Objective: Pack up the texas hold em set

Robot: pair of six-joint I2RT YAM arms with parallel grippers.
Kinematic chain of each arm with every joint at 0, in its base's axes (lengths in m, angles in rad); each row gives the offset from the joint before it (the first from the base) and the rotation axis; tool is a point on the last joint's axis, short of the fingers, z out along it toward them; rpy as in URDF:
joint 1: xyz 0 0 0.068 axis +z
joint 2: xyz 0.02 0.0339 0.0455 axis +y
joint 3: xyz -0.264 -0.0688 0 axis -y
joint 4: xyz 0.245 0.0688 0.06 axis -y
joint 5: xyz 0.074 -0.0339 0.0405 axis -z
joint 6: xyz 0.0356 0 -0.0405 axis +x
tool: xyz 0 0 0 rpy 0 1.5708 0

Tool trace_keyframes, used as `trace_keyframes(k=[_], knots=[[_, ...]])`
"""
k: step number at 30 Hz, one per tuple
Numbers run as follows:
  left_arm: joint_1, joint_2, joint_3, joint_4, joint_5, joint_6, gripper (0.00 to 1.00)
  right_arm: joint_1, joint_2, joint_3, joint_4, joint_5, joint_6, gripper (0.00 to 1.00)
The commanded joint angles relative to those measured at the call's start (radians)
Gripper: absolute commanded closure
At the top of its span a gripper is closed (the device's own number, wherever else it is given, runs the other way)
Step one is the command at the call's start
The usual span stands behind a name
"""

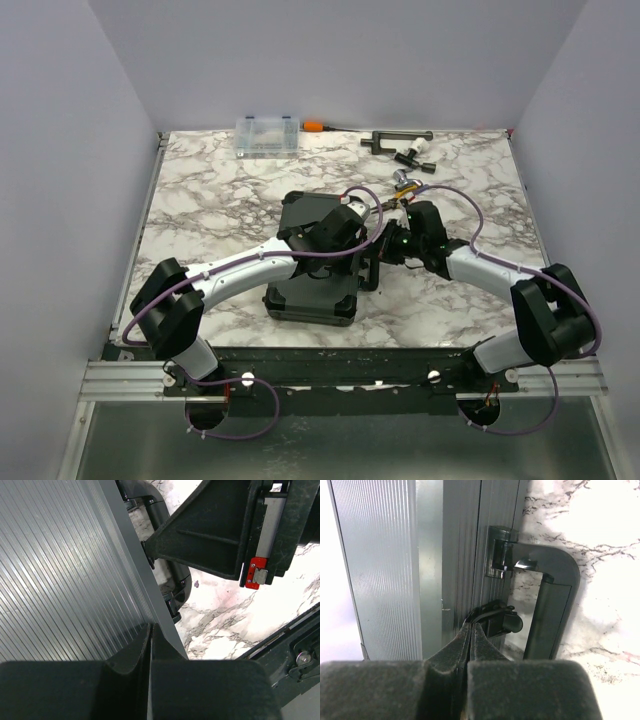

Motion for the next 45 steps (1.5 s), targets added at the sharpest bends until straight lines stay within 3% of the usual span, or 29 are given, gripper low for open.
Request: trace_keyframes(k=[1,14,22,45], knots=[[-0.045,0.091,-0.055,-0.067,0.121,-0.043,1.0,0.013,-0.018,-0.034,-0.1,0.063,0.011,0.99],[-0.049,0.081,-0.058,-0.07,0.121,-0.045,1.0,0.013,0.001,-0.058,-0.051,0.035,0.033,0.91],[-0.053,0.056,-0.056,-0.077,0.12,-0.051,1.0,0.012,-0.047,-0.077,-0.07,0.09,0.073,0.79],[-0.061,-0.054,0.011,-0.141,0.112,-0.071,0.98,0.012,0.044,-0.122,0.063,0.012,0.133,0.81]])
